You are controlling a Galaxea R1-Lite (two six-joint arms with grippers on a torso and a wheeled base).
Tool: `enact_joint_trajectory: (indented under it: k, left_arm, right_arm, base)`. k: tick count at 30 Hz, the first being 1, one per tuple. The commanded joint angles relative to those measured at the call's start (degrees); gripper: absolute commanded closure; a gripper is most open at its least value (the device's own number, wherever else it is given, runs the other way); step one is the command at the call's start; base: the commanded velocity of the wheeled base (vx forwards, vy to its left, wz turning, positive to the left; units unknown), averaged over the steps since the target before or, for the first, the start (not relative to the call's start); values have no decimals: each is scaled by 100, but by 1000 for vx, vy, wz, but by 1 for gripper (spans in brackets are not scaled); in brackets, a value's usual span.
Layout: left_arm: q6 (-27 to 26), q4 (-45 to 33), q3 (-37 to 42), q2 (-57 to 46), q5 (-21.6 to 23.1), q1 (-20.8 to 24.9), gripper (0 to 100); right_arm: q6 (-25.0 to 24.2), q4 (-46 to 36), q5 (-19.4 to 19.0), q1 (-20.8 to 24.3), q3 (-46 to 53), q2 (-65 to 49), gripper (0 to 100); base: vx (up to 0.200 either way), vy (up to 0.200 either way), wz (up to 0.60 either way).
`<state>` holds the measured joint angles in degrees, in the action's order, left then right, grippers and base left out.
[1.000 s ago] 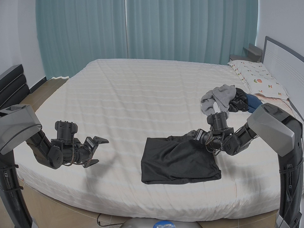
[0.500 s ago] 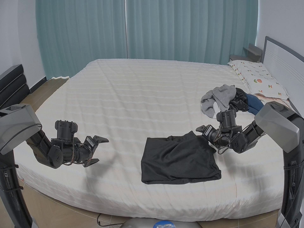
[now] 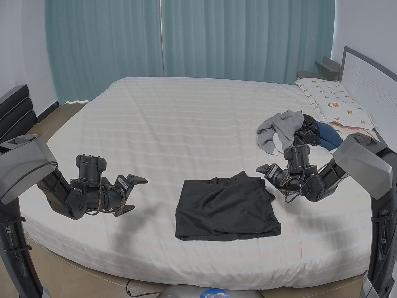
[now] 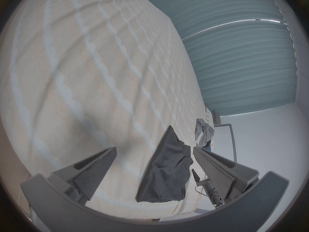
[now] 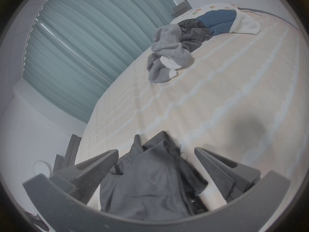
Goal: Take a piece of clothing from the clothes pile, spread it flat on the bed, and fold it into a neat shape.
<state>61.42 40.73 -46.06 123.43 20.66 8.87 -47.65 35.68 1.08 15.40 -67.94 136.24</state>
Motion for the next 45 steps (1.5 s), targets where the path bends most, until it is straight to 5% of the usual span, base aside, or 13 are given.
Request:
enact_joint_trajectory:
  k: [1,20,39,40,45]
  left_arm:
    - [-16,-4,-255,85,-185,141,0]
    - [-772,-1559,-3208,1781,-1319,1152,0]
    - [-982,-2412,-5335,3099,-2251,1204,0]
    - [-982,-2429,-5344,3108,-2260,1204,100]
    - [-859,-2456,-5308,3064,-2286,1196,100]
  right_arm:
    - [2,0,-82,42,-9,8,0]
    - [28,-17,-223,253,-79,148,0]
    - [28,18,-240,245,-97,183,0]
    - [28,18,-249,245,-97,183,0]
    - [37,97,-486,253,-106,280,0]
  base:
    - [0,0,0]
    - [0,0,0]
    - [0,0,0]
    - [0,0,0]
    - [0,0,0]
